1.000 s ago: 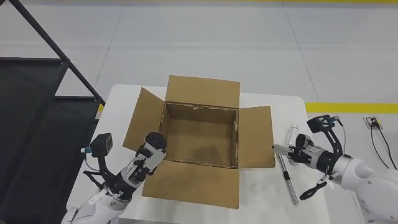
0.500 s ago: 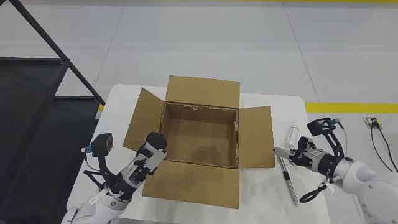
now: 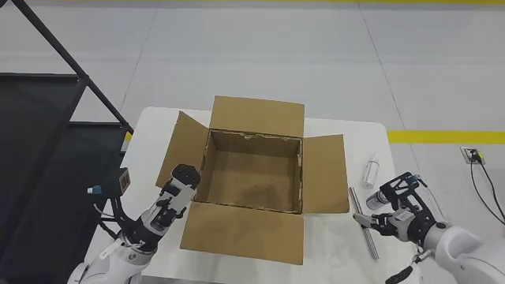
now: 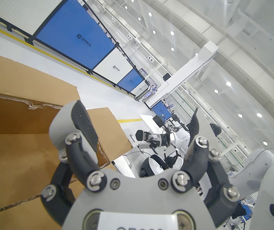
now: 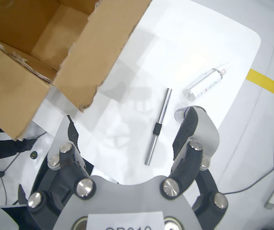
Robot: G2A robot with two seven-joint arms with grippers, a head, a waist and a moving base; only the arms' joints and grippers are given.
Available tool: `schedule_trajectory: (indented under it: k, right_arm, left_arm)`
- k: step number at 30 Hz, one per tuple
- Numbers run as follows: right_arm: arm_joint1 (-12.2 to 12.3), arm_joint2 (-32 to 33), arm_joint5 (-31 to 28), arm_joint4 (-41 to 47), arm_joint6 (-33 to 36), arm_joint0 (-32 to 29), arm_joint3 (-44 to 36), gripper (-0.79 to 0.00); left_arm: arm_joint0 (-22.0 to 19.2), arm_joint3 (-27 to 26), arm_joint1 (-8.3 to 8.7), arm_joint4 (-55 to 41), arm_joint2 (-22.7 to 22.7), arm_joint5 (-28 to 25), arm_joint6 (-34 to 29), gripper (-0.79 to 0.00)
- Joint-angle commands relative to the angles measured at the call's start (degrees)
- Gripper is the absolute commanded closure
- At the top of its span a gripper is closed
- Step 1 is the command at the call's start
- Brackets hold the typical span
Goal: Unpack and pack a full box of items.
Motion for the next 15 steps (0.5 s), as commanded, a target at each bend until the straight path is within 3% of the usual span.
schedule_trajectory:
  k: [1, 15]
  right_arm:
    - [0.0, -0.1, 0.4, -2.7, -0.4, -2.0, -0.5, -0.785]
    - [0.0, -0.1, 0.6, -4.5, -0.3, -3.3, -0.7, -0.785]
  left_arm:
    - [-0.4, 0.5, 0.08, -0.3, -0.1, -0.1, 0.0, -0.785]
    - [-0.6, 0.7, 0.10, -0.5, -0.1, 0.0, 0.1, -0.785]
